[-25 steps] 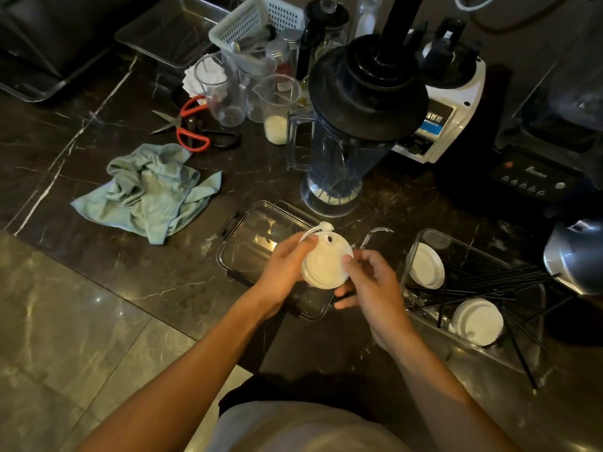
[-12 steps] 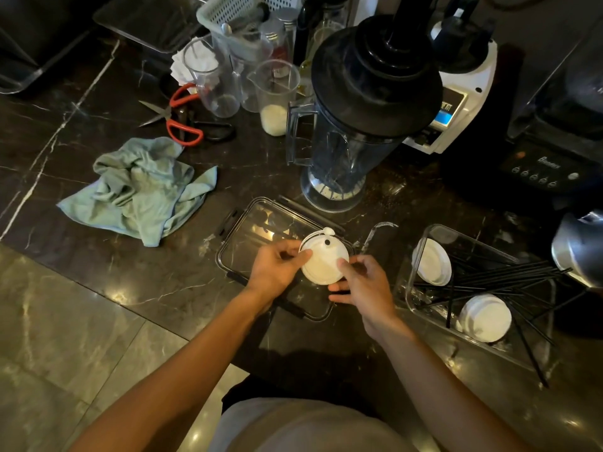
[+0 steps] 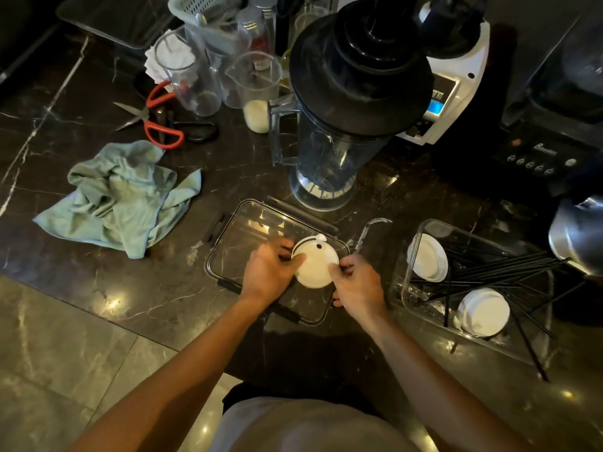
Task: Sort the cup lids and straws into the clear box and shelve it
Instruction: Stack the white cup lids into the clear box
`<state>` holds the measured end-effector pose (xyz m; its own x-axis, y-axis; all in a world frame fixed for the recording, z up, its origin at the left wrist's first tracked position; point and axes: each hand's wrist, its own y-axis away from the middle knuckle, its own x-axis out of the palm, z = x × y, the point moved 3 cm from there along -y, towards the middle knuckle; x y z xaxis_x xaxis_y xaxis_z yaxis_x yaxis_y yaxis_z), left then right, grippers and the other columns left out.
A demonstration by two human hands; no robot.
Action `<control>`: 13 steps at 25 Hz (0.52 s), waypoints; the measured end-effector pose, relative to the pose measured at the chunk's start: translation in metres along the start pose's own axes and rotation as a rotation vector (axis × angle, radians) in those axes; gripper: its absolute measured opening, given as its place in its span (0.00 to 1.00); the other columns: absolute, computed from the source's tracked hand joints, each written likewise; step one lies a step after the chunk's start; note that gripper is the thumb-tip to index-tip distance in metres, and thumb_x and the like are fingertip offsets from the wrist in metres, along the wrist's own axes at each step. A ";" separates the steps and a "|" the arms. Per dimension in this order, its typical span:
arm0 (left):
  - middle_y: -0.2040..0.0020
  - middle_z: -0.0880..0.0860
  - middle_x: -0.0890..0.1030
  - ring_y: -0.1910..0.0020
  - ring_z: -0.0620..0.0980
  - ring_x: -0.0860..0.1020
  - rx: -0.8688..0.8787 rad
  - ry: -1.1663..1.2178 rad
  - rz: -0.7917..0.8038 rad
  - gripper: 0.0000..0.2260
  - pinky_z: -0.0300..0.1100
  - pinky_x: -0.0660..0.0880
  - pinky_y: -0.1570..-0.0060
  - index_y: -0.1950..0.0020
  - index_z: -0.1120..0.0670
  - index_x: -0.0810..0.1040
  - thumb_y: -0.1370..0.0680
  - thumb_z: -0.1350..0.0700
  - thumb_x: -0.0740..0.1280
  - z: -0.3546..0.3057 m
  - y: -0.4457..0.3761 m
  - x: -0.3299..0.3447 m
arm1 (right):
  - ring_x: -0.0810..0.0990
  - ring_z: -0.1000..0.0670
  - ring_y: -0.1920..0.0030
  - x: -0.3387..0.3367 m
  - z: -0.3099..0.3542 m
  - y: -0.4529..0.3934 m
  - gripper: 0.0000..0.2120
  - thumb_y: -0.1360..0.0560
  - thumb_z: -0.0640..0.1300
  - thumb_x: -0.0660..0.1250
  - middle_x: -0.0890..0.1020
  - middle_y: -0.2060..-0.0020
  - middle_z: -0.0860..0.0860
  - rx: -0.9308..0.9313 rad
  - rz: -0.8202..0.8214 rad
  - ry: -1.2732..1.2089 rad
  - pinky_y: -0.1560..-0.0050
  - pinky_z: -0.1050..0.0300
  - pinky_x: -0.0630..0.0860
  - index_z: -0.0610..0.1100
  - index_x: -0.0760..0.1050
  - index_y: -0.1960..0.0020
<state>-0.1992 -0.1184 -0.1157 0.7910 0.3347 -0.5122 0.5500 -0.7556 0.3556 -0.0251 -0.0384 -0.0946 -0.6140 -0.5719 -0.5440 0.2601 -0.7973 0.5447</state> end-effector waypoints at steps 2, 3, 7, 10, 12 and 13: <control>0.43 0.52 0.84 0.45 0.48 0.83 0.009 -0.051 -0.014 0.19 0.52 0.81 0.43 0.36 0.53 0.80 0.25 0.49 0.76 -0.009 0.000 -0.002 | 0.86 0.49 0.59 -0.004 0.003 0.002 0.08 0.20 0.53 0.69 0.83 0.56 0.52 -0.038 0.001 0.031 0.60 0.44 0.86 0.51 0.74 0.46; 0.42 0.51 0.83 0.46 0.47 0.82 0.025 -0.063 -0.039 0.20 0.51 0.81 0.43 0.35 0.52 0.79 0.25 0.49 0.76 -0.015 0.000 -0.003 | 0.86 0.50 0.59 -0.008 0.006 0.004 0.09 0.20 0.53 0.69 0.83 0.57 0.53 -0.057 0.008 0.036 0.60 0.44 0.86 0.50 0.74 0.44; 0.44 0.46 0.80 0.50 0.43 0.81 0.179 -0.018 -0.043 0.17 0.37 0.77 0.49 0.36 0.51 0.80 0.24 0.51 0.75 -0.071 0.000 0.006 | 0.85 0.52 0.58 -0.046 0.018 0.022 0.08 0.21 0.54 0.68 0.83 0.57 0.55 -0.180 -0.055 -0.048 0.56 0.44 0.85 0.54 0.76 0.44; 0.53 0.44 0.82 0.54 0.39 0.82 0.299 0.060 0.104 0.11 0.31 0.78 0.53 0.42 0.49 0.81 0.23 0.52 0.75 -0.124 0.005 0.036 | 0.82 0.57 0.60 -0.094 0.011 0.036 0.05 0.20 0.49 0.70 0.82 0.60 0.57 -0.234 -0.211 -0.116 0.56 0.55 0.81 0.51 0.79 0.46; 0.56 0.44 0.82 0.57 0.37 0.81 0.365 0.051 0.189 0.09 0.28 0.76 0.56 0.44 0.48 0.82 0.23 0.53 0.75 -0.156 0.012 0.066 | 0.80 0.58 0.62 -0.131 -0.009 0.043 0.03 0.20 0.48 0.71 0.82 0.61 0.57 -0.211 -0.351 -0.125 0.57 0.58 0.77 0.50 0.80 0.48; 0.56 0.44 0.82 0.59 0.37 0.81 0.382 0.051 0.227 0.08 0.29 0.76 0.56 0.45 0.49 0.82 0.24 0.53 0.75 -0.167 0.016 0.080 | 0.79 0.58 0.63 -0.146 -0.020 0.046 0.03 0.21 0.47 0.71 0.82 0.62 0.57 -0.184 -0.398 -0.118 0.58 0.56 0.77 0.49 0.80 0.47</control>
<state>-0.0822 -0.0090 -0.0203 0.8975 0.1568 -0.4121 0.2305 -0.9636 0.1353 0.0907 0.0048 -0.0031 -0.7709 -0.1966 -0.6059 0.1084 -0.9778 0.1793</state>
